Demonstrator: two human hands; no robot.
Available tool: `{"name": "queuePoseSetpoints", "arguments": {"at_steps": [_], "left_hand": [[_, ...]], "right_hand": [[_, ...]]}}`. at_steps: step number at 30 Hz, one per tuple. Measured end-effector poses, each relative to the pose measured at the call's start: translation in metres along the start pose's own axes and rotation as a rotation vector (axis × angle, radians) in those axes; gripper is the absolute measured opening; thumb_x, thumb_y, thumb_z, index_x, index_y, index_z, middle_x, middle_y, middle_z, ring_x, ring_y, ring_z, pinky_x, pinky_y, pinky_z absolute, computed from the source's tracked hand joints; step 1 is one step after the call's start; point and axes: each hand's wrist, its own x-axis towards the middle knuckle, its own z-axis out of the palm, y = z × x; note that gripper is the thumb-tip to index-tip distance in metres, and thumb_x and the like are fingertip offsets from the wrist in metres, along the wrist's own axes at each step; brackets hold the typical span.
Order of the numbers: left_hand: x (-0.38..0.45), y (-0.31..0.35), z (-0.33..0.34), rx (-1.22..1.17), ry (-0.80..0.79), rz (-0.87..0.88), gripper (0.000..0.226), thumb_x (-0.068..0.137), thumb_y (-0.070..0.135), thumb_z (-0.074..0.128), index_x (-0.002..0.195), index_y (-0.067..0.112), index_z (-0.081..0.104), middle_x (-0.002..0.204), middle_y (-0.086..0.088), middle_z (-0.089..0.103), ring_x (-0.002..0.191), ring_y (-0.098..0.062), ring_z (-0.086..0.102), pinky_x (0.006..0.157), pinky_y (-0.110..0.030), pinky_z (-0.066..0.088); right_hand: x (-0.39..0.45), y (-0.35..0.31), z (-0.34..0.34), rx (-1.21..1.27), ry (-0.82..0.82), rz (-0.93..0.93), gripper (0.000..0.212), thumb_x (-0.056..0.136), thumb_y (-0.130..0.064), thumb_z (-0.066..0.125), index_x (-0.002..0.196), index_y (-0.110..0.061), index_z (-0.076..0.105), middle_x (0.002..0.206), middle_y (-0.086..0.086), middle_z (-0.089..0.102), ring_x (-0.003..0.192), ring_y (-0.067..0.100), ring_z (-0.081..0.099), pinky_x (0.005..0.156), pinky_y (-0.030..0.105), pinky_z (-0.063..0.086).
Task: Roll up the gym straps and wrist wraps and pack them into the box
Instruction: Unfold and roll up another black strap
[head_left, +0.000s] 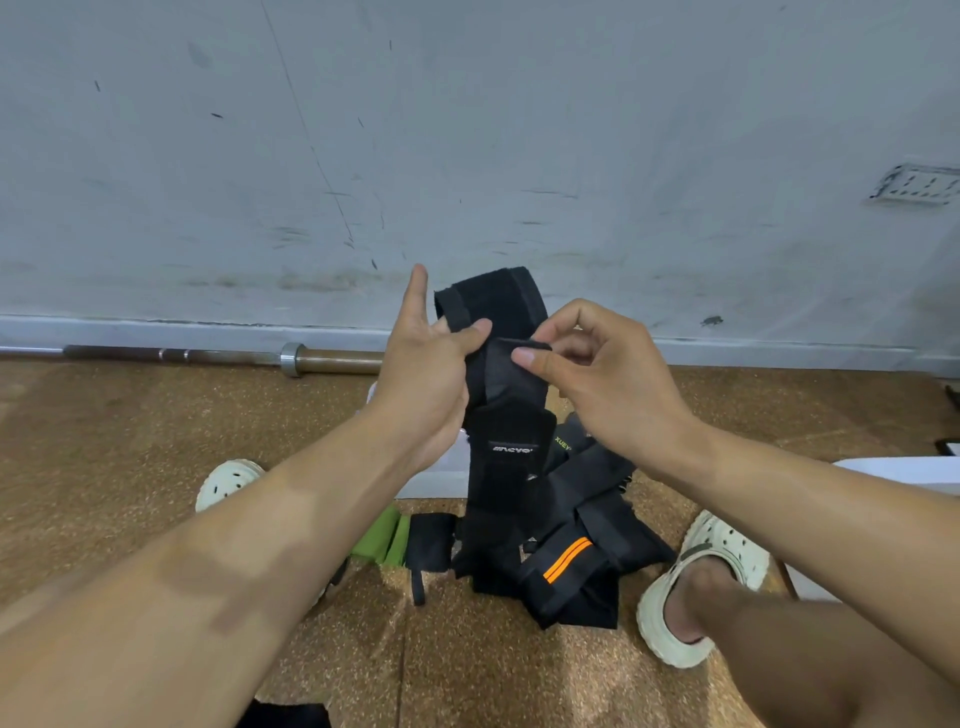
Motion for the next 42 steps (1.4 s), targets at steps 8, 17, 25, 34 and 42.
{"name": "queuePoseSetpoints", "arguments": {"at_steps": [8, 17, 25, 34, 42], "left_hand": [[0.0, -0.009, 0.002, 0.044, -0.037, 0.016, 0.087, 0.101, -0.012, 0.046, 0.162, 0.038, 0.01, 0.109, -0.008, 0.073, 0.091, -0.014, 0.076, 0.083, -0.035, 0.063], [-0.006, -0.011, 0.0, 0.14, -0.112, 0.016, 0.104, 0.094, -0.015, 0.056, 0.161, 0.04, -0.001, 0.121, -0.014, 0.073, 0.111, -0.028, 0.072, 0.097, -0.042, 0.057], [-0.006, -0.011, -0.003, 0.196, -0.113, 0.077, 0.106, 0.092, -0.018, 0.057, 0.161, 0.039, 0.001, 0.125, -0.01, 0.072, 0.114, -0.029, 0.07, 0.107, -0.051, 0.049], [-0.003, -0.016, -0.005, 0.133, -0.024, 0.051, 0.113, 0.092, -0.015, 0.061, 0.159, 0.041, -0.01, 0.118, -0.004, 0.075, 0.106, -0.022, 0.074, 0.08, -0.038, 0.062], [0.017, 0.005, -0.017, 0.016, 0.2, 0.039, 0.1, 0.089, -0.003, 0.072, 0.162, 0.033, 0.014, 0.129, -0.006, 0.068, 0.102, -0.022, 0.074, 0.085, -0.043, 0.062]], "right_hand": [[0.002, 0.001, -0.001, -0.03, 0.026, 0.051, 0.012, 0.09, -0.023, 0.079, 0.089, -0.019, 0.068, 0.078, 0.005, 0.077, 0.067, 0.012, 0.068, 0.061, 0.016, 0.049], [0.002, 0.001, -0.006, -0.095, 0.03, 0.095, 0.015, 0.087, -0.03, 0.082, 0.089, -0.021, 0.071, 0.077, 0.001, 0.076, 0.063, 0.009, 0.065, 0.058, 0.014, 0.048], [0.009, 0.007, -0.015, -0.07, 0.028, 0.297, 0.046, 0.077, -0.045, 0.088, 0.109, -0.022, 0.064, 0.1, -0.004, 0.07, 0.087, 0.01, 0.069, 0.077, 0.028, 0.056], [0.01, 0.018, -0.013, 0.179, -0.184, 0.338, 0.024, 0.091, -0.016, 0.077, 0.114, -0.009, 0.075, 0.103, 0.009, 0.08, 0.097, 0.024, 0.077, 0.083, 0.033, 0.059], [-0.003, 0.039, -0.009, -0.21, -0.598, 0.437, 0.035, 0.084, -0.033, 0.084, 0.114, -0.016, 0.077, 0.113, 0.019, 0.075, 0.112, 0.038, 0.069, 0.105, 0.044, 0.054]]}}
